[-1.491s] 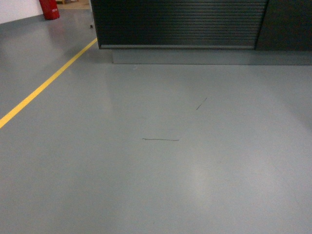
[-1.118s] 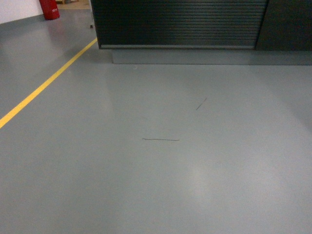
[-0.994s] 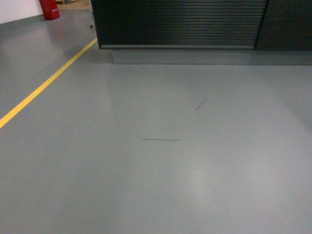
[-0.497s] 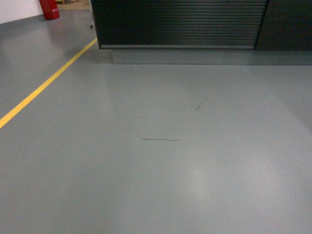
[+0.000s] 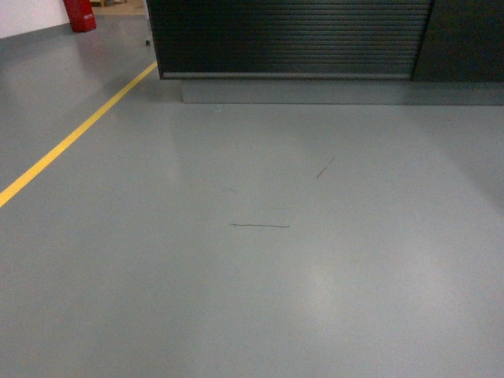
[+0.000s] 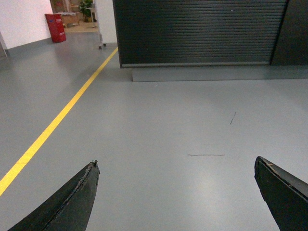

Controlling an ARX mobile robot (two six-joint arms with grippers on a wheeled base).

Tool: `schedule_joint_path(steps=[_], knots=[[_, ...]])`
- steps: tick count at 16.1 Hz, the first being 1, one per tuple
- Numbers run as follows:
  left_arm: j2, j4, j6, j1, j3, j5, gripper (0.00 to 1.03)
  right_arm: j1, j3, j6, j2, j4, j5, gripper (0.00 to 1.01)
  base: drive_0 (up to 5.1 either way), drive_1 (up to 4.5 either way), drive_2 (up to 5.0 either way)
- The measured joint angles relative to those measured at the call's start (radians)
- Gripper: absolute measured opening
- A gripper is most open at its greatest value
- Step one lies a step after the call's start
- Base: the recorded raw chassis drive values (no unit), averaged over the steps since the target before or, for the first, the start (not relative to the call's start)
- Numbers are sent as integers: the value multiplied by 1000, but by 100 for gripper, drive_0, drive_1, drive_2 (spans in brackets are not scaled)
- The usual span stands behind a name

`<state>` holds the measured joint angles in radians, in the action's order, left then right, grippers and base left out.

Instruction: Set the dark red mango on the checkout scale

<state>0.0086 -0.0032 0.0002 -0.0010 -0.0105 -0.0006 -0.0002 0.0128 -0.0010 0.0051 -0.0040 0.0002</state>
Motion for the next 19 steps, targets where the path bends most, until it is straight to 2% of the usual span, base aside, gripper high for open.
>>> schedule_joint_path(steps=[19], knots=[[0,0,0,0,0,0,98,0,0,0,0,0,0,98,0,0,0]])
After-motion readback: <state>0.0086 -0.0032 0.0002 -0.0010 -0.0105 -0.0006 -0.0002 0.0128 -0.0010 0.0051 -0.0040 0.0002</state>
